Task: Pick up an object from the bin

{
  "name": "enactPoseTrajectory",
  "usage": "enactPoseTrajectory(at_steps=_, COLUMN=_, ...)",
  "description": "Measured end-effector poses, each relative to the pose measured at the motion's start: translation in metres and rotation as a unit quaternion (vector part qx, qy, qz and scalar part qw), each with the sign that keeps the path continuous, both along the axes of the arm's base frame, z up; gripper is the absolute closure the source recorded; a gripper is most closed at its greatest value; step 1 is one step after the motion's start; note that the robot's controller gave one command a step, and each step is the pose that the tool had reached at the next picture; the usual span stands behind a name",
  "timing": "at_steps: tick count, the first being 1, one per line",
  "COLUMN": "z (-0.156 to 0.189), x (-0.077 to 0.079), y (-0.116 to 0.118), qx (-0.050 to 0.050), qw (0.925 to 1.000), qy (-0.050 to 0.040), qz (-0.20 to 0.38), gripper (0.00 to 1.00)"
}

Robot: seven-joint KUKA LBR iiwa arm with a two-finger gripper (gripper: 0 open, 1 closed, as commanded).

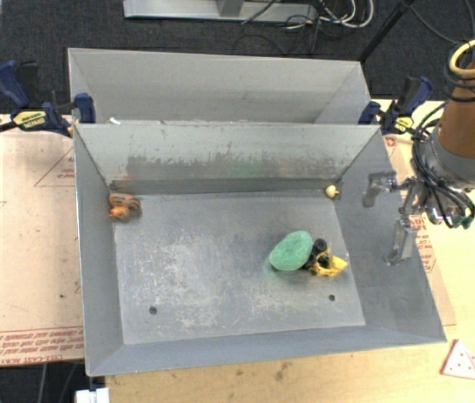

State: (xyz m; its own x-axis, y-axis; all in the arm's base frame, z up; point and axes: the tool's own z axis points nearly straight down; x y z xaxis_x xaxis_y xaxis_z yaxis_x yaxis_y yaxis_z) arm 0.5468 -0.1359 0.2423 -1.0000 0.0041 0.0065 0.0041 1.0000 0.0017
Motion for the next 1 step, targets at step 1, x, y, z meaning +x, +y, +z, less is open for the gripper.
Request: enactPoseTrajectory(at_steps=1, z=0.0046, x=0.0016, y=0.0007, qx=-0.001, qw=1.0, qy=-0.0041, qz=0.002, gripper=0.0)
